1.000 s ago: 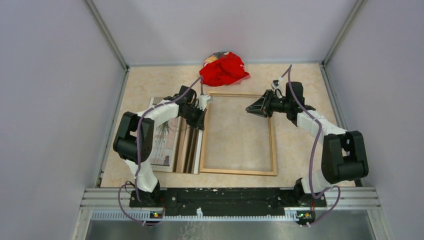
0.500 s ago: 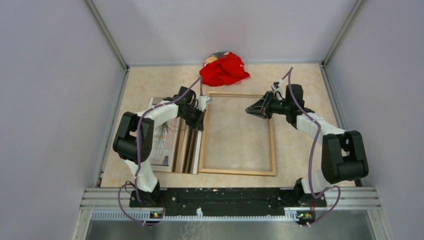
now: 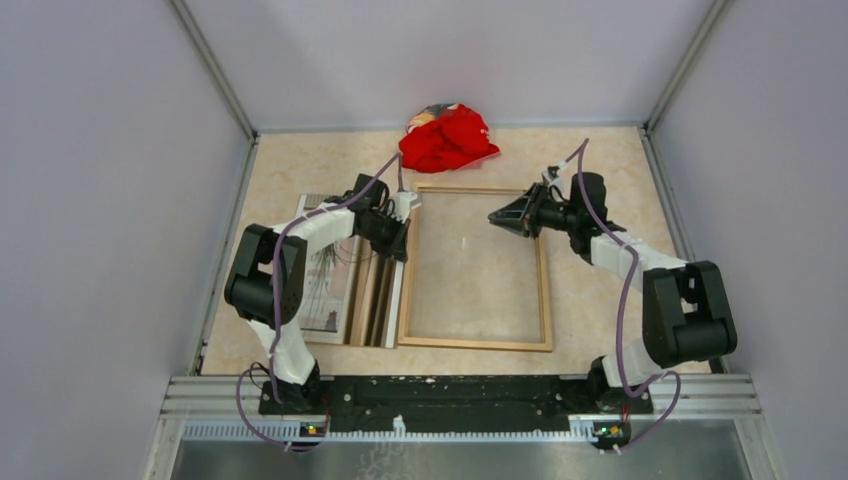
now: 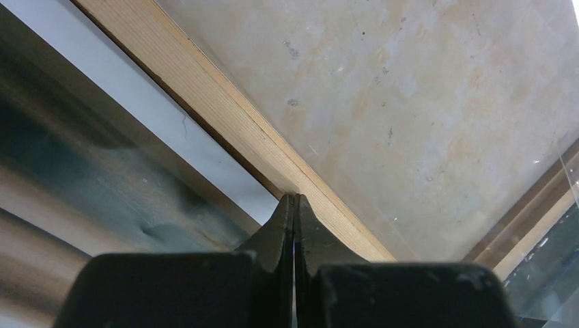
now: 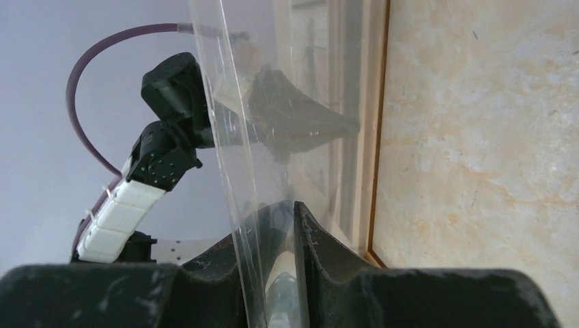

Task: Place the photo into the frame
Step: Place the photo frame item in the photo frame.

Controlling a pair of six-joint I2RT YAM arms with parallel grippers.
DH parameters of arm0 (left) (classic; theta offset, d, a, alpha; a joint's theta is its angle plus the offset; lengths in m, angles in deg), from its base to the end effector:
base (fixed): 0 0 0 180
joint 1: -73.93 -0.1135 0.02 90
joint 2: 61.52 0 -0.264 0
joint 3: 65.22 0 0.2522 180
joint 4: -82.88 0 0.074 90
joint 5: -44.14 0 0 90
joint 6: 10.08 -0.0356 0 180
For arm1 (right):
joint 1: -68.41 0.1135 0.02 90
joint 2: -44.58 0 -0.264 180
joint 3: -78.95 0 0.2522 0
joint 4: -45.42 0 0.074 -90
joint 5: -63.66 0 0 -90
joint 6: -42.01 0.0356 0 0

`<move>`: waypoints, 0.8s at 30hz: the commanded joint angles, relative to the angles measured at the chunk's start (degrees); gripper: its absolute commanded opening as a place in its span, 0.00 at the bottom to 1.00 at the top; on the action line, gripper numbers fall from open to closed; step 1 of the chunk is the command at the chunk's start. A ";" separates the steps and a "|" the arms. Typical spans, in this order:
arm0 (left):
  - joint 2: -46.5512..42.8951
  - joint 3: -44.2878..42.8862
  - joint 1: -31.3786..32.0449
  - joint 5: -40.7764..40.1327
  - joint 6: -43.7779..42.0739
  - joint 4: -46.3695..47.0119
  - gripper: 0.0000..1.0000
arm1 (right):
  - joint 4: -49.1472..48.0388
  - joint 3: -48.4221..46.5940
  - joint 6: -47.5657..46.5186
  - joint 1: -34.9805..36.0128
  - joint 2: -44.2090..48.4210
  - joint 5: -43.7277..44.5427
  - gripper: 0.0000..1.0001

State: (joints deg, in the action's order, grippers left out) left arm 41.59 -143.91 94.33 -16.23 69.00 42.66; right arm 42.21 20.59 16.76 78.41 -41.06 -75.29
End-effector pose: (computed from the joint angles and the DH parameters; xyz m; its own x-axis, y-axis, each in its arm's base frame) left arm 0.3261 -0.1401 0.1715 -0.7366 0.4496 -0.5052 0.6528 0.6678 -0.3575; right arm 0.3036 0.0808 0.2214 -0.8878 0.4466 -0.1113 0.0254 0.2889 0.9570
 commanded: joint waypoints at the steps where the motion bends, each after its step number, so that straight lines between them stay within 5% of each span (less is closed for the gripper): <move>1: 0.74 2.47 0.70 0.32 -1.54 1.69 0.00 | -5.13 -0.14 2.66 2.45 1.26 2.04 0.19; 24: 0.97 1.82 0.68 -0.15 -1.23 1.09 0.00 | -5.92 -2.42 -3.31 4.08 -4.42 -3.93 0.18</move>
State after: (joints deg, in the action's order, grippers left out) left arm 41.26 -143.30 94.27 -16.03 68.89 43.44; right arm 38.72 20.50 16.58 81.49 -43.34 -76.45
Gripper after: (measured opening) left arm 0.006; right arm 0.188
